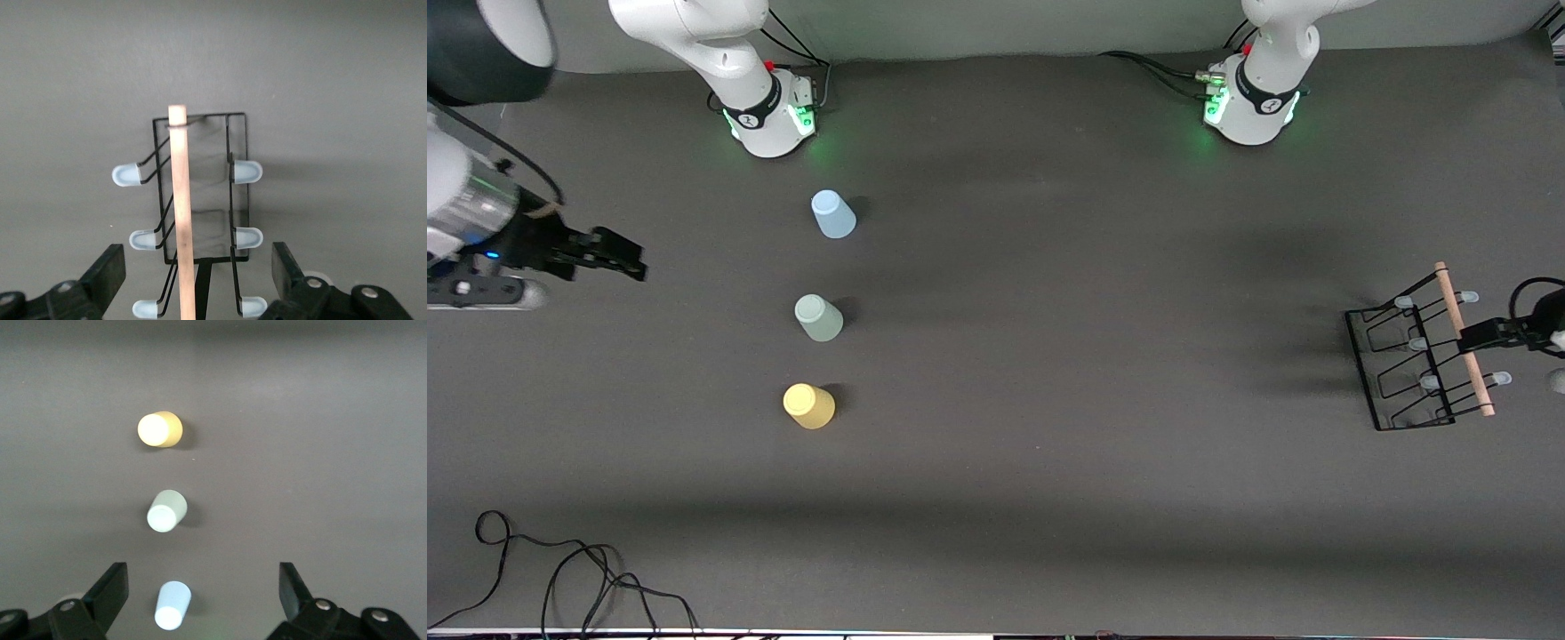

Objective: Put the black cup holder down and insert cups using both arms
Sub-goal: 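Reach the right gripper to the pale green cup while the left gripper reaches the rack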

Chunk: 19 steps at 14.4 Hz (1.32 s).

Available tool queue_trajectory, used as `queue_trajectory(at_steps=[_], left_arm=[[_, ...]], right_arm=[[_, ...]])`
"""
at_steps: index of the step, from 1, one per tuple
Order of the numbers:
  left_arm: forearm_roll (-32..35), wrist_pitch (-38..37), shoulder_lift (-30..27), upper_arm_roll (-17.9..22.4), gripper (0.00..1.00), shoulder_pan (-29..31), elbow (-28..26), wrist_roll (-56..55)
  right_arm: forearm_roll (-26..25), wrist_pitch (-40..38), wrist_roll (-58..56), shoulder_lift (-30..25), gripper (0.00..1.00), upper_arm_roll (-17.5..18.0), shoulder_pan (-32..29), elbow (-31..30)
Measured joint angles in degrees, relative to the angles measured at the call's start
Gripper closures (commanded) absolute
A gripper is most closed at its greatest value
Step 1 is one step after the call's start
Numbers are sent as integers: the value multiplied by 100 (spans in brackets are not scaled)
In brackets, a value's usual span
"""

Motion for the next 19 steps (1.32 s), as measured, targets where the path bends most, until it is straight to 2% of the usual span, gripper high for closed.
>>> queue_trajectory(at_steps=[1, 3, 6, 7, 8, 12, 15, 19], left_arm=[[3, 75, 50, 0, 13, 47, -129, 0], [7, 145, 147, 1, 29, 161, -271, 2], [9, 158, 195, -9, 47, 193, -361, 5], [10, 158, 197, -25, 69, 189, -386, 5], [25, 157, 200, -39, 97, 183, -408, 6], [200, 153, 205, -42, 100, 189, -431, 241], [202, 15, 193, -58, 100, 182, -277, 661], [198, -1263, 111, -152, 100, -274, 829, 689]], right_arm=[[4, 201, 126, -14, 0, 2, 117, -199], [8, 705, 370, -86, 0, 11, 315, -720], [14, 1450, 778, -229, 0, 17, 591, -1588], [15, 1693, 877, -256, 0, 18, 682, -1866], [15, 1963, 939, -277, 0, 18, 747, -2153], [56, 3028, 968, -325, 0, -5, 772, -3165], [382, 3952, 969, -311, 0, -14, 772, -3883], [453, 5303, 969, -70, 0, -12, 827, -4657]])
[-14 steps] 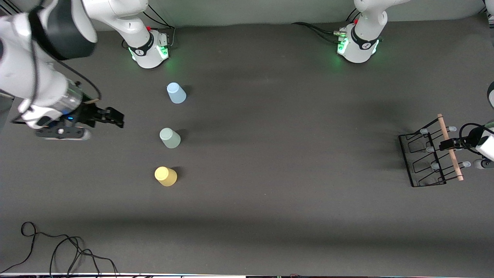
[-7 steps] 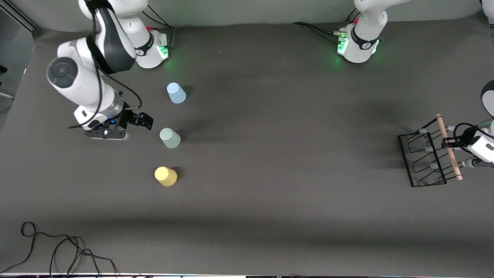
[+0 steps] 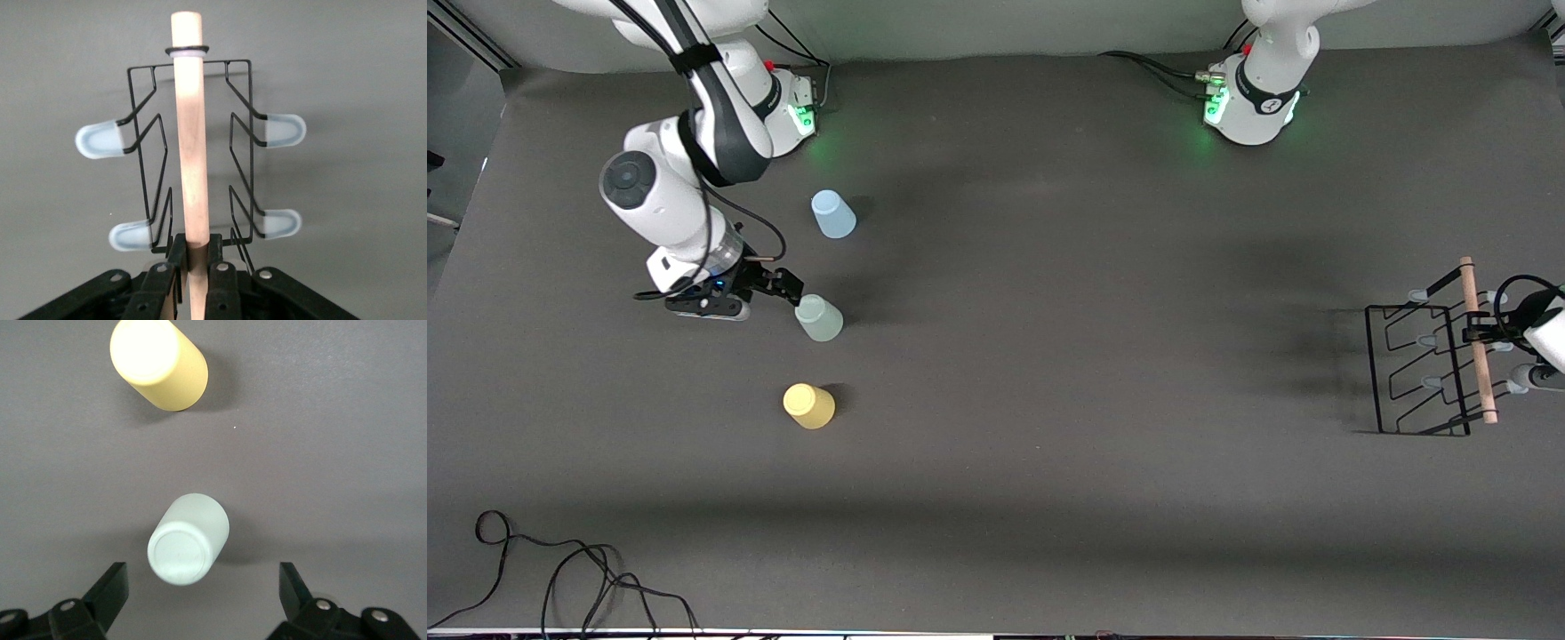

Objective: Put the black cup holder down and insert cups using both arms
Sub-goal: 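Reach the right gripper to the pale green cup while the left gripper reaches the rack, then grasp the green cup with the right gripper while the left gripper lifts the rack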

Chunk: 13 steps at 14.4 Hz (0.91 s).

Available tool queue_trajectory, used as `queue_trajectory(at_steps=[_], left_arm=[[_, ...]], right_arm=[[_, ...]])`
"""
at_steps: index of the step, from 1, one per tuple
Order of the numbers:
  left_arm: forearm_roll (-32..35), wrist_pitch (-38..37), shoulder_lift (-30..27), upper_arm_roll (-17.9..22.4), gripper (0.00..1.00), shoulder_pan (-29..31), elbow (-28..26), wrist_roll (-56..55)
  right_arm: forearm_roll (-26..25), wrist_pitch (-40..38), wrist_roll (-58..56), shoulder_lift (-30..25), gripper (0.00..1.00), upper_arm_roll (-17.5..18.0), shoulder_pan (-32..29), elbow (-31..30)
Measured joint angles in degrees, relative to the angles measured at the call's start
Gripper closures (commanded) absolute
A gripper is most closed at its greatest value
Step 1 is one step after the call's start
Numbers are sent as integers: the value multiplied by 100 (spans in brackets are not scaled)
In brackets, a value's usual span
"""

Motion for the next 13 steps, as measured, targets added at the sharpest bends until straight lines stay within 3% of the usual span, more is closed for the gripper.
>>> queue_trajectory(at_steps=[5, 13], left_arm=[[-206, -344, -247, -51, 100, -1146, 180, -665], [-532, -444, -236, -98, 100, -3353, 170, -3714]], right_arm=[[542, 1350, 2, 725, 0, 5, 356, -350], [647, 1854, 10, 1316, 0, -1, 498, -349]])
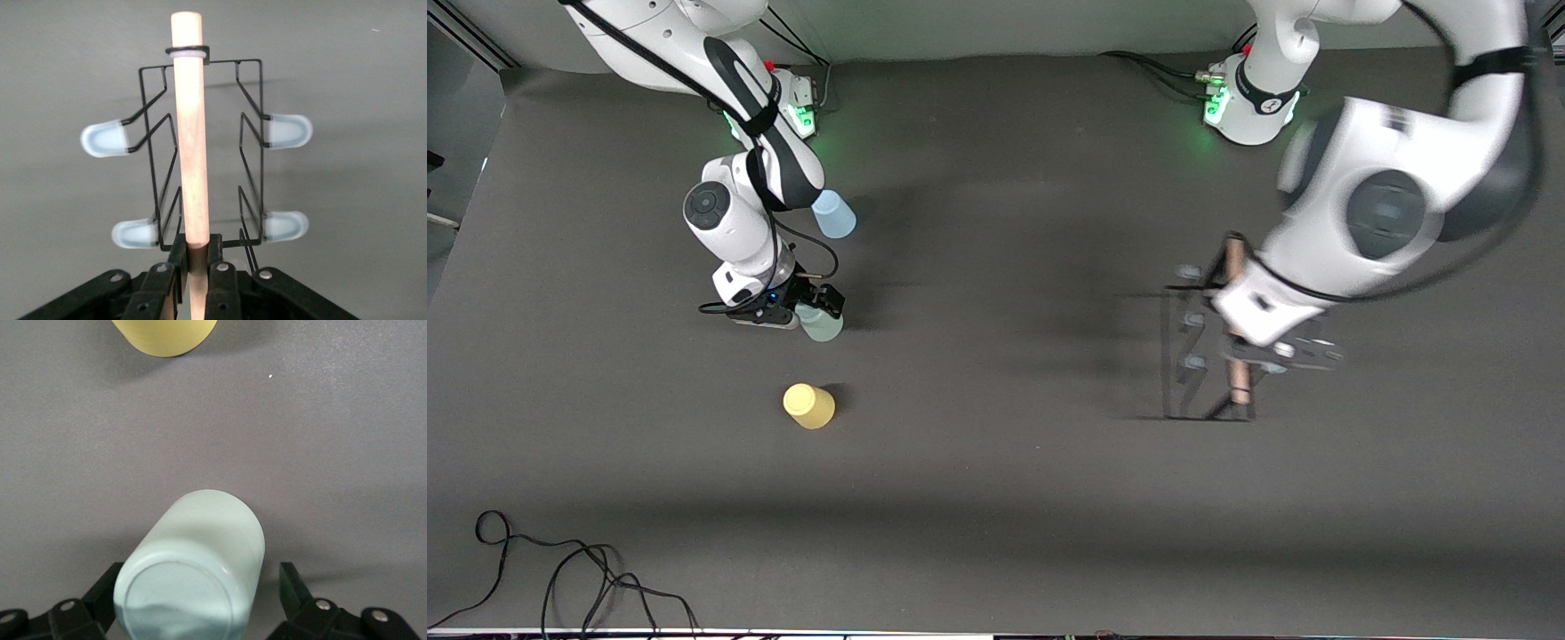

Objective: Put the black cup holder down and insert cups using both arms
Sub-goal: 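Grasp the green cup with the right gripper while the left gripper lifts the rack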

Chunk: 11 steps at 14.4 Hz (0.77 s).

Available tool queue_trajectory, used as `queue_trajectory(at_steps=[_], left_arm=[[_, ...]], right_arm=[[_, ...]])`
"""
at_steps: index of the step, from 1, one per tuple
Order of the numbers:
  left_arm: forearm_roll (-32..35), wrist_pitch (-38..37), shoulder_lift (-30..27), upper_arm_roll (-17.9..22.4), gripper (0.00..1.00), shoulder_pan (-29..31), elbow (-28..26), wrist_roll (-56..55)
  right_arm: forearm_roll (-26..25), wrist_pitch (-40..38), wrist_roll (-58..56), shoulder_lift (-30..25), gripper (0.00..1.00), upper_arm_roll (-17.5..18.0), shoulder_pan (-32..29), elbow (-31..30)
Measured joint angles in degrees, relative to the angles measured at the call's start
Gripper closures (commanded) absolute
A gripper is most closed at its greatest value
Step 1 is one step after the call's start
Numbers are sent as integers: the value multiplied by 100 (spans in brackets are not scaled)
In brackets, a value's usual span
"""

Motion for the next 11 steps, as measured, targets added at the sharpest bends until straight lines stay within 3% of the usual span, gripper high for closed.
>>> queue_trajectory(at_steps=[6, 11], left_arm=[[-163, 485, 385, -7, 100, -1318, 58, -1630], [-282, 856, 1315, -18, 100, -2386, 850, -2943]], right_arm=[[3, 0, 18, 2, 1, -2, 0, 1], [4, 0, 145, 2, 1, 1, 2, 18]])
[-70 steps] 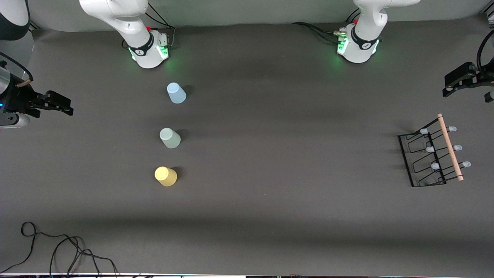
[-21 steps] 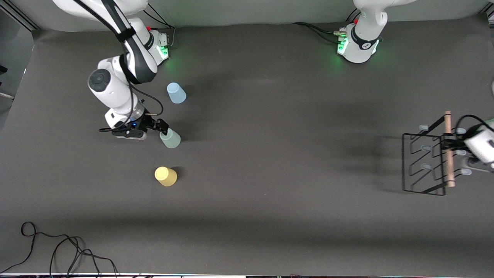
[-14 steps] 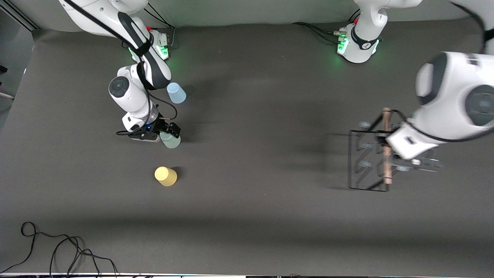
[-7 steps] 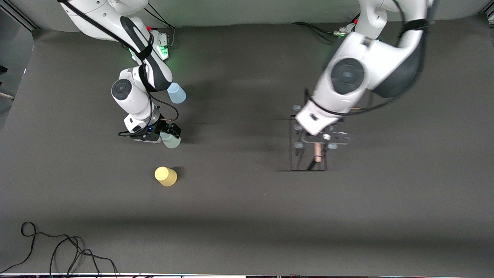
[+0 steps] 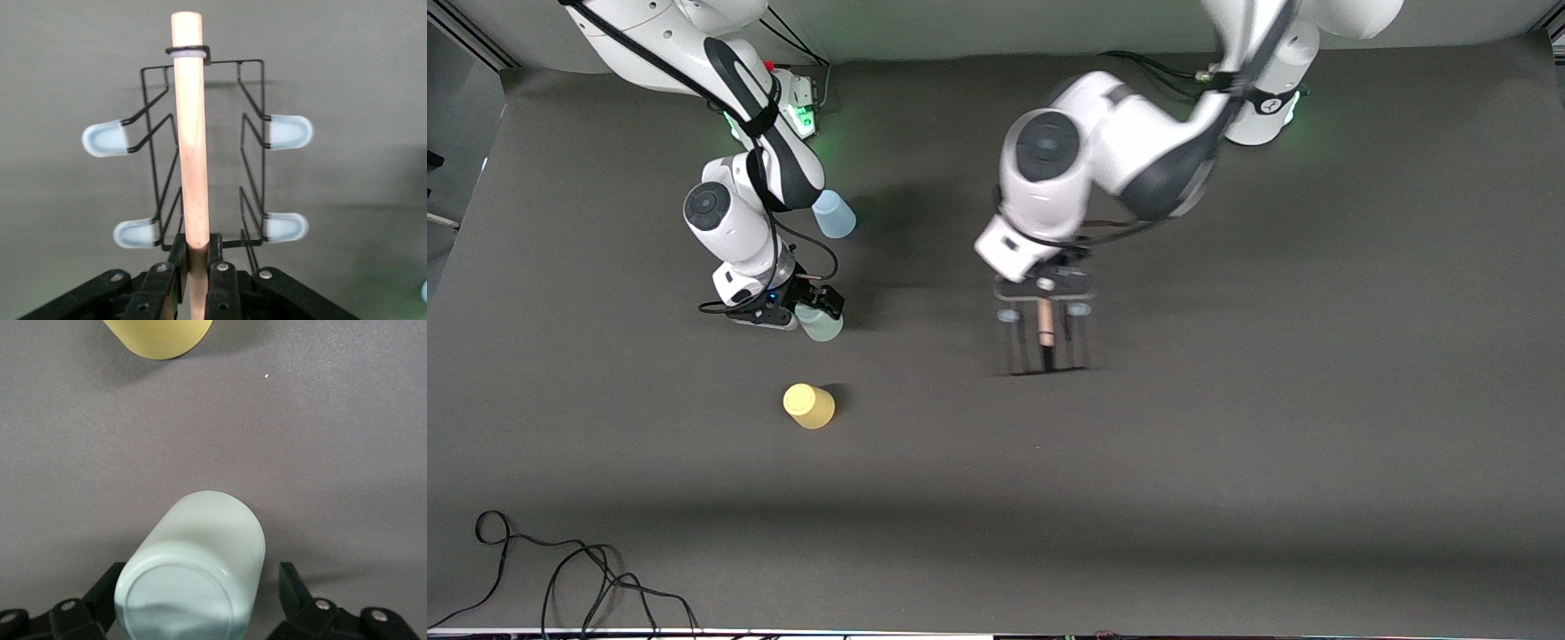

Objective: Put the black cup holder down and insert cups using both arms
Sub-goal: 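Grasp the green cup with the right gripper while the left gripper lifts the rack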

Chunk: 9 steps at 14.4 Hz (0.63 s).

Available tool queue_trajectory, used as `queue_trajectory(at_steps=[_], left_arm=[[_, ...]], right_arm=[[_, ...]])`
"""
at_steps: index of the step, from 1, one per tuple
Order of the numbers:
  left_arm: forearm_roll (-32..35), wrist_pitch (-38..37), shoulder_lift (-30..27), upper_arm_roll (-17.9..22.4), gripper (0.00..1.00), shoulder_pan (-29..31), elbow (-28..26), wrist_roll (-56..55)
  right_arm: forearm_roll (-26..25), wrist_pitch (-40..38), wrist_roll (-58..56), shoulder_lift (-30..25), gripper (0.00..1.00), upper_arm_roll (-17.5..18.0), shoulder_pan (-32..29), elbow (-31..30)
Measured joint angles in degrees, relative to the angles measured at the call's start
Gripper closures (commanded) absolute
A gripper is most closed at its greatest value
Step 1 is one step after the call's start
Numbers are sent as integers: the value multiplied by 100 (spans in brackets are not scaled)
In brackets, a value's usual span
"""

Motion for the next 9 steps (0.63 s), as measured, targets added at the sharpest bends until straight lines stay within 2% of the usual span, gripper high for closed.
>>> queue_trajectory(at_steps=[3, 9], left_arm=[[-18, 142, 399, -219, 100, -205, 244, -112], [-33, 398, 618, -396, 100, -213, 418, -224]], right_arm=[[0, 0, 6, 1, 1, 0, 0, 3], [0, 0, 10, 1, 1, 0, 0, 4]])
